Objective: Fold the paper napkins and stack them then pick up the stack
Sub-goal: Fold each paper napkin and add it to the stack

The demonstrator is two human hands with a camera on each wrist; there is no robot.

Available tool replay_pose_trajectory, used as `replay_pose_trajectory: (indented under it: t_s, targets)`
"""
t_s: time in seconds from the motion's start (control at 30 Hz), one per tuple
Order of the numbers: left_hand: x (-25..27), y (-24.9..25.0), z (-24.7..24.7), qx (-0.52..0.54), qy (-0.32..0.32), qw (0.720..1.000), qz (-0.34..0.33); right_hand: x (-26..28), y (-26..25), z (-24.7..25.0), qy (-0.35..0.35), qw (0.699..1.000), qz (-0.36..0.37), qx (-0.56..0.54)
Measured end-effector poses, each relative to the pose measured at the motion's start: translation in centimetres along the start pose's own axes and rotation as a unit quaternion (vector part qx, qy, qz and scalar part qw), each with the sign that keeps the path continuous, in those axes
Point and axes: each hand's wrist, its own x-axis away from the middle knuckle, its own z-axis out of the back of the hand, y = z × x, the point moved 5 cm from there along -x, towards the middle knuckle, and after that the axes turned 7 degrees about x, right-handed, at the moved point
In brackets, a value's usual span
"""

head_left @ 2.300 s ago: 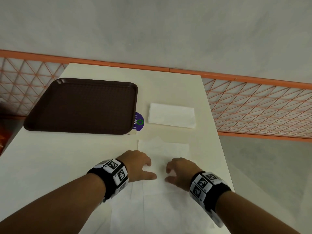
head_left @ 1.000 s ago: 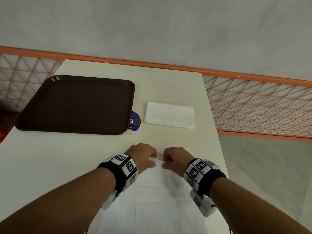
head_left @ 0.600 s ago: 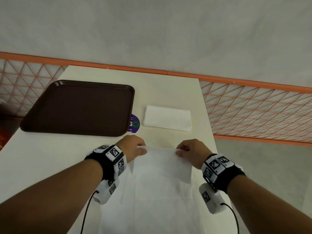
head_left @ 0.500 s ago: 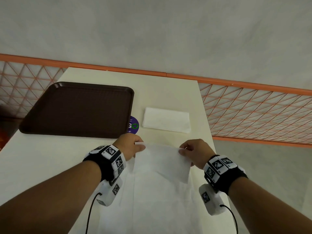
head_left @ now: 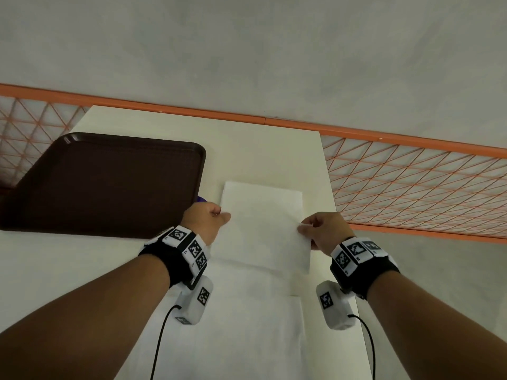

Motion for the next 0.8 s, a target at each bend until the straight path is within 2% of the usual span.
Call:
replay_pose_trajectory:
  t_s: [0.2, 0.4, 0.6, 0.8]
  targets:
    - [-5.1, 2.4, -0.3, -0.044, 0.031, 0.998, -0.028, -5.0, -2.8, 2.2, 0.040, 0.999, 0.020, 0.026]
    - [-8.8, 2.2, -0.8, -0.069, 0.044, 0.997, -0.012, -9.3, -3.1, 1.5, 0.045, 0.997, 0.014, 0.064]
    - [-11.1, 1.6, -1.7, -0.110, 0.046, 0.993, 0.004, -12.3, -2.2, 0.3, 0.043, 0.995, 0.010, 0.088]
    - [-11.4, 0.7, -1.7, -0.134, 0.068, 0.989, 0.012, -12.7, -1.4, -0.1, 0.058, 0.993, -0.001, 0.101]
